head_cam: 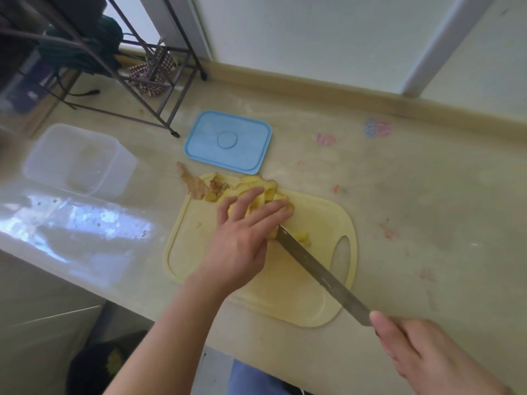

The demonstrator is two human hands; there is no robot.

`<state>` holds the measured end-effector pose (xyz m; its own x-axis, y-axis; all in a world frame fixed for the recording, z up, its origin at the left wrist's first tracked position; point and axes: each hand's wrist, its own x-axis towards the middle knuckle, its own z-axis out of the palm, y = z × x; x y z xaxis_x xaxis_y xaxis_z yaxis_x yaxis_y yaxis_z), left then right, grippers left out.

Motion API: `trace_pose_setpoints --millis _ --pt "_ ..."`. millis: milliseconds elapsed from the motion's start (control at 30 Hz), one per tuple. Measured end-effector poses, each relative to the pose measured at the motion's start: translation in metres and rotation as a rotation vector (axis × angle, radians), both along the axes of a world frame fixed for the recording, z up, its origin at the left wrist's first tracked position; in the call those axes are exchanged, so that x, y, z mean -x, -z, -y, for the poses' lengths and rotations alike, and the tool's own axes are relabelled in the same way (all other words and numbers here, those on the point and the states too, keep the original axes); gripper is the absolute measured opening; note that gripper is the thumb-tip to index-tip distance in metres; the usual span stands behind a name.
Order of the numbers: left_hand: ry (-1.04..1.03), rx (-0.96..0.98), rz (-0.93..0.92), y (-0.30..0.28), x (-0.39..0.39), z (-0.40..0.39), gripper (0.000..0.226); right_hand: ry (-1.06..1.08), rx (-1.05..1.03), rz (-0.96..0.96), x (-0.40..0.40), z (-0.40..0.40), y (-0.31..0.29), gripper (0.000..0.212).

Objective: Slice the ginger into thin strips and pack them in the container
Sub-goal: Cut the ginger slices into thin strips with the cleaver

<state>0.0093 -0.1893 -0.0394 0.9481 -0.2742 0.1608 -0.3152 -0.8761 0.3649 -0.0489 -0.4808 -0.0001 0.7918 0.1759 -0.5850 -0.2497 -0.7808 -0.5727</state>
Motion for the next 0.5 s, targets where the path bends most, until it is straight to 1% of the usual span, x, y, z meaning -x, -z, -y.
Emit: trace_pose_setpoints --millis 100,167,233,367,433,500 --pt "0.059 -0.113 -0.165 0.001 -0.018 -0.002 0.058 -0.024 -0.02 -0.008 -0.003 0.0 0.001 0.08" --pt "0.074 -0.161 -0.208 0.005 -0.024 -0.006 0.055 -0.025 -0.036 -0.013 -0.004 -0.003 -0.001 0.076" --pt "0.081 -0.18 -0.21 0.008 -0.026 -0.009 0.052 -0.038 -0.024 -0.033 -0.007 -0.007 -0.003 0.073" --pt "0.069 -0.199 -0.159 0.013 -0.025 -0.009 0.041 -0.027 -0.019 -0.074 -0.017 -0.001 -0.003 0.08" --pt "0.06 -0.205 -0.139 0.016 -0.024 -0.008 0.036 0.0 -0.02 -0.089 -0.018 0.003 -0.003 0.077" --pt "0.048 -0.209 -0.131 0.017 -0.023 -0.007 0.035 0.021 -0.016 -0.102 -0.017 0.002 -0.005 0.073"
